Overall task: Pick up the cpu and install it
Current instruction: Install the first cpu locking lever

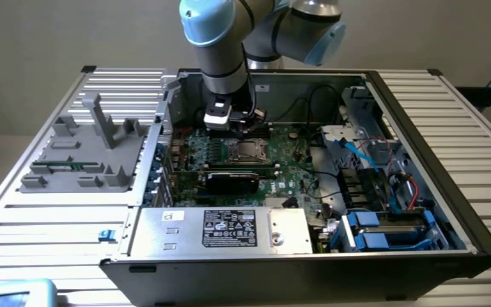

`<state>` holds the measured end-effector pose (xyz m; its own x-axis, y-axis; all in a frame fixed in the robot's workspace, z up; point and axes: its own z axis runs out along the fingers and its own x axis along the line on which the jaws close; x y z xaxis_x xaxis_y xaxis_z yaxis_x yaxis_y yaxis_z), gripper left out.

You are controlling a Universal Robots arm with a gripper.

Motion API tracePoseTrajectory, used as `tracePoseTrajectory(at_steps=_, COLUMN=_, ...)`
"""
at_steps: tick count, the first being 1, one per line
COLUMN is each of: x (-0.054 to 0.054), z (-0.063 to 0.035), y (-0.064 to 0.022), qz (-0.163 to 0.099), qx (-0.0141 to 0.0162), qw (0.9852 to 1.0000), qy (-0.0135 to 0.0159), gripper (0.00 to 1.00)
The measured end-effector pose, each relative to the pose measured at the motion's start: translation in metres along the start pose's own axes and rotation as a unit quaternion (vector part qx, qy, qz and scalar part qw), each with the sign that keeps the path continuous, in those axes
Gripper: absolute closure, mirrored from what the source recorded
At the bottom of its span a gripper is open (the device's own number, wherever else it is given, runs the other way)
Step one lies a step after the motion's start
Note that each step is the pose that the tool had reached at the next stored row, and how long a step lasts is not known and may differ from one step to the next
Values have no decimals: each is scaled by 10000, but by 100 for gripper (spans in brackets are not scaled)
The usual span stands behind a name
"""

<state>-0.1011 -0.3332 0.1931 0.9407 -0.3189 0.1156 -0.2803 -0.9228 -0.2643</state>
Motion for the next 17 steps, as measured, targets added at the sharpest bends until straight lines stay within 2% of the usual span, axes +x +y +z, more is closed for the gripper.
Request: tracePoseTrajectory(at_steps=17, x=183, z=36, y=-52, qz=0, qx=-1, qw=10000, qy=-2, gripper=89)
